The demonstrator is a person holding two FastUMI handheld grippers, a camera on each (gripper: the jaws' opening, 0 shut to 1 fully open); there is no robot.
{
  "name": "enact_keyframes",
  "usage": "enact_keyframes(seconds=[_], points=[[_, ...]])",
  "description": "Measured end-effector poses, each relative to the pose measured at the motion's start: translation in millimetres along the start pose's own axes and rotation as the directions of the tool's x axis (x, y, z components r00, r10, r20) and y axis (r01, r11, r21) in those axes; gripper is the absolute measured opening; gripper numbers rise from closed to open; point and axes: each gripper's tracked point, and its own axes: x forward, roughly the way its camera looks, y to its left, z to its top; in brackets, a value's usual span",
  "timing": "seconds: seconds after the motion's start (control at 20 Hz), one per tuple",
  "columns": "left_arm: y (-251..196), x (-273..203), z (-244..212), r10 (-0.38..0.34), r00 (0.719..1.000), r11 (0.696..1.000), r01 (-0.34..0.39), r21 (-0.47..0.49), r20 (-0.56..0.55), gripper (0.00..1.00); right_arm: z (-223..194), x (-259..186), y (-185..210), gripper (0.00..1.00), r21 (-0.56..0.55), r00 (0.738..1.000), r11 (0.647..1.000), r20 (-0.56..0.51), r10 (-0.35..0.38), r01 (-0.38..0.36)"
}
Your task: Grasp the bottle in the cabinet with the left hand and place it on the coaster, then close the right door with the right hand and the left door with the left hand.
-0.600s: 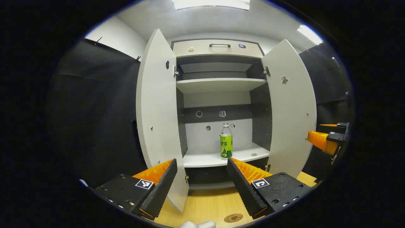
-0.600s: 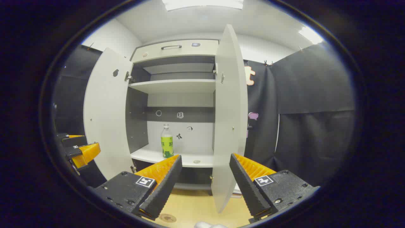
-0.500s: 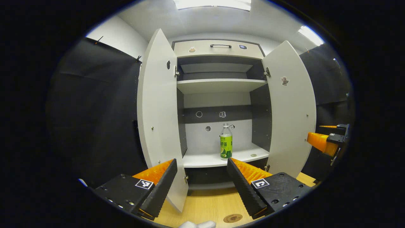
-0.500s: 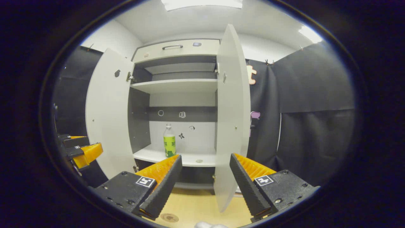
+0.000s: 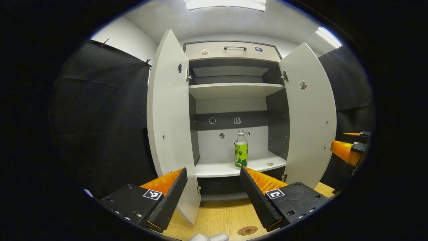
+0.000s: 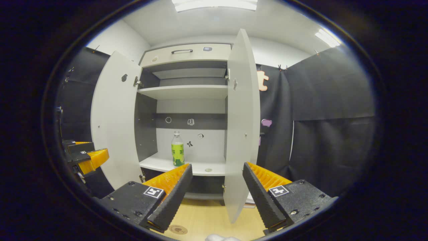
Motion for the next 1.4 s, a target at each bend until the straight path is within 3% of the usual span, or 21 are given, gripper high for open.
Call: enact_keyframes(seconds=[0.1,0.15,0.35,0.55,0.6,0.75,0.85,0.9,0.95,1.05,1.4], points=[[0.1,0.4,0.7,0.002,1.0,1.0,-0.002,0.001,0.0,0.96,-0.5,-0.4,0.2,0.99,-0.003,1.0,1.0,-0.005,0.005,-0.005],[-0.1,1.5,0.0,0.001,1.0,1.0,-0.001,0.0,-0.003,0.96,0.0,-0.7,0.3,0.95,-0.001,1.0,1.0,-0.008,0.008,-0.008],[1.2,3.8,-1.7,0.01,1.0,1.0,-0.01,-0.004,-0.008,0.96,-2.9,-1.6,2.8,0.95,0.004,1.0,1.0,-0.011,0.02,-0.02],[-0.5,32.1,-3.0,0.01,1.0,1.0,-0.01,0.01,0.0,0.96,-1.4,-0.5,2.7,0.95,0.007,1.0,1.0,-0.011,0.024,-0.024],[-4.2,41.5,-3.4,0.003,1.0,1.0,-0.003,0.007,0.002,0.96,-2.3,0.6,2.1,0.99,0.004,1.0,1.0,-0.013,0.023,-0.023],[-19.6,81.3,-0.2,-0.019,0.999,1.0,0.02,-0.002,0.029,0.96,3.1,-1.0,-0.3,0.95,-0.013,1.0,1.0,-0.005,0.011,-0.011],[-30.9,113.5,1.5,-0.032,0.999,0.999,0.032,-0.009,0.043,0.96,6.5,-1.4,-2.8,0.99,-0.023,1.0,1.0,0.005,-0.001,0.001],[-37.8,130.3,2.2,-0.037,0.998,0.999,0.037,-0.018,0.053,0.96,7.7,-0.9,-3.1,0.95,-0.026,1.0,1.0,0.008,-0.007,0.007],[-46.5,146.9,0.8,-0.045,0.998,0.998,0.047,-0.037,0.05,0.96,9.3,-1.3,-3.2,0.99,-0.026,1.0,1.0,0.008,-0.011,0.011],[-65.4,184.1,-2.3,-0.062,0.997,0.995,0.065,-0.069,0.046,0.96,12.5,-2.8,-2.7,0.95,-0.026,1.0,1.0,0.008,-0.017,0.017],[-127.1,298.4,-44.4,-0.092,0.996,0.993,0.092,-0.07,-0.002,0.96,19.4,-8.1,-12.1,0.99,-0.075,0.996,0.994,0.013,-0.084,0.085]])
